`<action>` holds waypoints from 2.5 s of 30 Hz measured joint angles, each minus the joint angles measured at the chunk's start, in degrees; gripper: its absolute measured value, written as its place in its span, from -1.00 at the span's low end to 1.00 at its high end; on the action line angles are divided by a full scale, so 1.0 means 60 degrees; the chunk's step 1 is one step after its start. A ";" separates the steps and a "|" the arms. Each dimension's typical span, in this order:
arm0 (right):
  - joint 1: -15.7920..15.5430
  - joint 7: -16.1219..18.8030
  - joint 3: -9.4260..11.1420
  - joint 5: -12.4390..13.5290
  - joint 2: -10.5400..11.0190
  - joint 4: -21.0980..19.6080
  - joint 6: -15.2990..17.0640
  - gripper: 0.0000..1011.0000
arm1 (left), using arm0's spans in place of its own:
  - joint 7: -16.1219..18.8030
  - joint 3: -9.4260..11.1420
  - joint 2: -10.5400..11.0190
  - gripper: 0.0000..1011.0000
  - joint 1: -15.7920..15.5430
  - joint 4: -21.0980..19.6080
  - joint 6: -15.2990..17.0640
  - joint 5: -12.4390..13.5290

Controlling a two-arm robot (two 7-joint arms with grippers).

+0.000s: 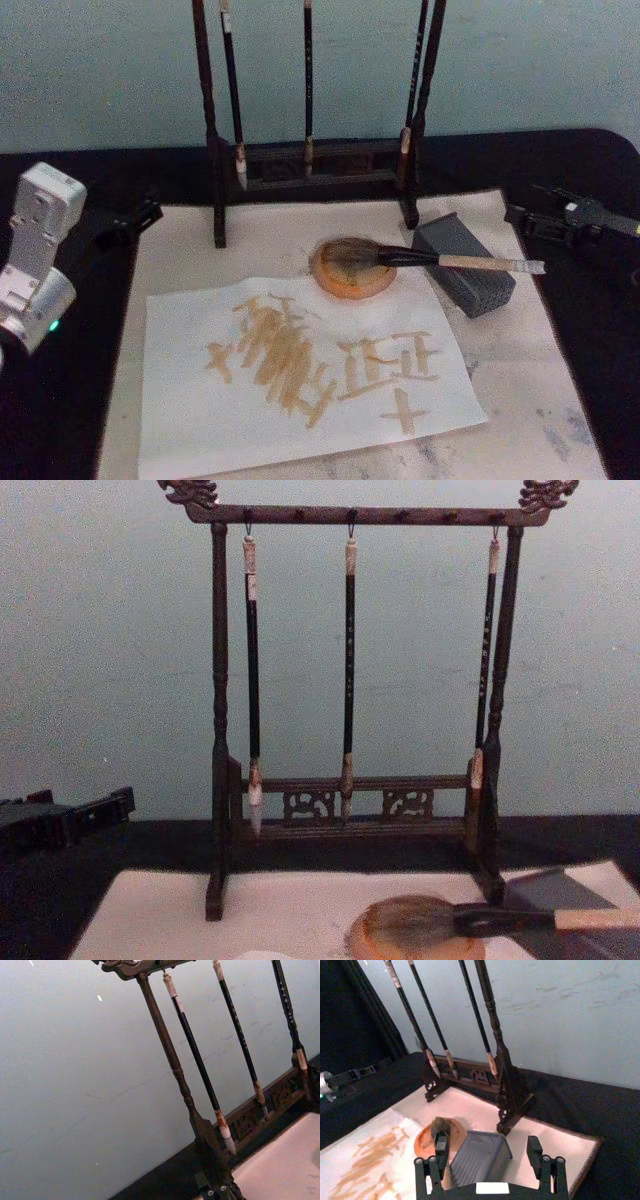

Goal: Pick up the brush from the inkstone, write on the paper, then place the brush back to its original position.

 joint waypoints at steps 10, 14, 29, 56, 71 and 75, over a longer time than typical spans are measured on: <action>0.0113 0.0135 0.0070 -0.0106 0.0042 0.0274 -0.0147 0.99 | 0.0000 0.0000 0.0000 0.98 0.0001 0.0000 0.0000 0.0000; 0.0113 0.0151 0.0125 -0.0116 0.0071 0.0281 -0.0170 0.99 | 0.0000 0.0000 0.0000 0.98 0.0000 0.0000 0.0000 0.0001; -0.0823 -0.0828 0.0472 -0.0398 0.1025 -0.1942 -0.0424 0.99 | 0.0000 0.0000 0.0000 0.98 0.0000 0.0000 0.0000 0.0000; -0.3697 -0.3088 0.0582 -0.2456 0.2412 -0.7990 -0.1067 0.99 | 0.0000 0.0000 0.0000 0.98 0.0000 0.0000 0.0000 0.0000; -0.4067 -0.3357 0.0155 -0.3619 0.1927 -0.8300 -0.1270 0.99 | 0.0000 0.0000 0.0000 0.98 0.0000 0.0000 0.0000 0.0001; -0.4163 -0.3488 0.0102 -0.3779 0.1763 -0.8248 -0.1289 0.99 | 0.0000 0.0000 0.0000 0.98 0.0000 -0.0001 0.0000 0.0000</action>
